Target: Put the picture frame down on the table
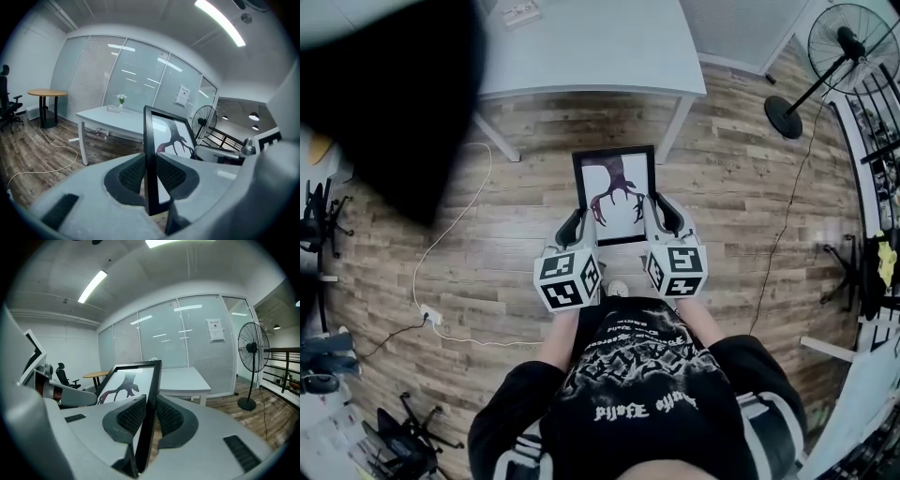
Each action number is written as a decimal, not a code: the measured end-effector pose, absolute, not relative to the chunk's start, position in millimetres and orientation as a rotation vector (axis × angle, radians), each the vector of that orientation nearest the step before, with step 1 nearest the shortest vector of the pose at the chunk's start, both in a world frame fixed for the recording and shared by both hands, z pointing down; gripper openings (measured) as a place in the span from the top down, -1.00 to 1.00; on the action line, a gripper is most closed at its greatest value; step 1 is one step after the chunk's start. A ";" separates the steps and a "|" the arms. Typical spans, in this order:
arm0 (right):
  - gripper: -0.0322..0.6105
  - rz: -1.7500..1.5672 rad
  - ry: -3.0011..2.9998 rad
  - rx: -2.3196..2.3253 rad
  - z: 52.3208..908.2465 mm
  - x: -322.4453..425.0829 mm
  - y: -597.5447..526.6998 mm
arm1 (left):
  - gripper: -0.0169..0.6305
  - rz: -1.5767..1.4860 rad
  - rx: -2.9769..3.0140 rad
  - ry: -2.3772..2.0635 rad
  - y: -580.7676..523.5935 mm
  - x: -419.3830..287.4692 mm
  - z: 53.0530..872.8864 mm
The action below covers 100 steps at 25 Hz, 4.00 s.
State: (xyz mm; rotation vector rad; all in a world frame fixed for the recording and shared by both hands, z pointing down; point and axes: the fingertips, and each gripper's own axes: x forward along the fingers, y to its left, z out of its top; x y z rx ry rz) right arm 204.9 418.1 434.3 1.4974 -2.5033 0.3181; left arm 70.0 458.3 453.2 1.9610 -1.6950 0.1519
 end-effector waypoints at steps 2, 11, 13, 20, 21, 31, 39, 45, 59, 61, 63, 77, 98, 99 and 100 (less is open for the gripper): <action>0.69 0.312 -2.506 1.503 432.3 201.6 408.0 | 0.70 0.145 1.967 -1.696 447.3 66.6 451.6; 0.69 0.312 -2.461 1.545 432.3 180.9 358.2 | 0.70 0.146 1.988 -1.645 391.4 44.6 453.4; 0.69 0.312 -2.451 1.555 431.8 171.3 345.5 | 0.70 0.154 1.994 -1.631 376.6 34.7 453.7; 0.69 0.324 -2.393 1.636 427.9 142.3 299.3 | 0.70 0.178 2.051 -1.560 320.7 3.9 449.8; 0.69 0.321 -2.385 1.642 427.2 137.9 294.6 | 0.70 0.176 2.053 -1.552 314.4 -0.5 450.4; 0.69 0.322 -2.352 1.690 431.5 111.4 269.2 | 0.70 0.191 2.080 -1.513 282.4 -27.9 455.3; 0.69 0.338 -2.390 1.652 434.4 111.0 229.4 | 0.70 0.205 2.065 -1.555 248.7 -28.1 454.0; 0.69 0.370 -2.431 1.571 438.4 103.5 176.3 | 0.70 0.228 2.001 -1.620 204.4 -34.2 454.4; 0.69 0.317 -2.547 1.443 426.8 151.8 23.3 | 0.70 0.191 1.940 -1.745 65.1 17.9 442.2; 0.69 0.316 -2.564 1.429 423.5 158.5 4.7 | 0.70 0.188 1.929 -1.762 49.2 25.5 439.2; 0.69 0.317 -2.573 1.414 423.0 163.5 -8.8 | 0.70 0.185 1.917 -1.773 37.8 31.2 438.8; 0.69 0.362 -2.539 1.408 437.3 142.1 -82.0 | 0.70 0.183 1.885 -1.747 -37.6 8.5 452.5; 0.69 0.362 -2.401 1.572 436.1 28.1 -222.5 | 0.70 0.220 2.011 -1.579 -199.4 -109.7 454.1; 0.69 0.362 -2.396 1.579 436.0 23.7 -227.3 | 0.70 0.219 2.016 -1.572 -204.6 -114.1 454.1; 0.69 0.363 -2.391 1.586 436.3 20.2 -231.8 | 0.70 0.219 2.020 -1.564 -209.4 -117.6 454.5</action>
